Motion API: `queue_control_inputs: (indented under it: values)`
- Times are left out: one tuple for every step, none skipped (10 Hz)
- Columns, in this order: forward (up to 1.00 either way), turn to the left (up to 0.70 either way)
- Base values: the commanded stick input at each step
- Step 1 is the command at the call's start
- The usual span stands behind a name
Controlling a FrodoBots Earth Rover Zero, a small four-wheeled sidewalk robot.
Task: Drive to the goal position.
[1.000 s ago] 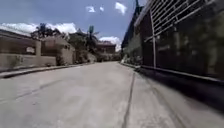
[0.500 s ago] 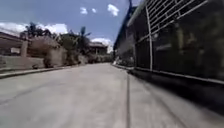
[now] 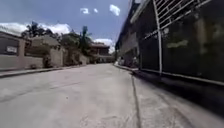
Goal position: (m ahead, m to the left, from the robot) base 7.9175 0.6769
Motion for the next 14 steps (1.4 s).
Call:
queue_control_inputs:
  values:
    - [1.00, 0.00]
    - [1.00, 0.00]
    - [1.00, 0.00]
    - [1.00, 0.00]
    - [1.00, 0.00]
    - [1.00, 0.00]
    - [1.00, 0.00]
    - [1.00, 0.00]
    - [1.00, 0.00]
    - [1.00, -0.02]
    - [1.00, -0.25]
    - [1.00, -0.28]
    - [1.00, -0.27]
    - [1.00, -0.11]
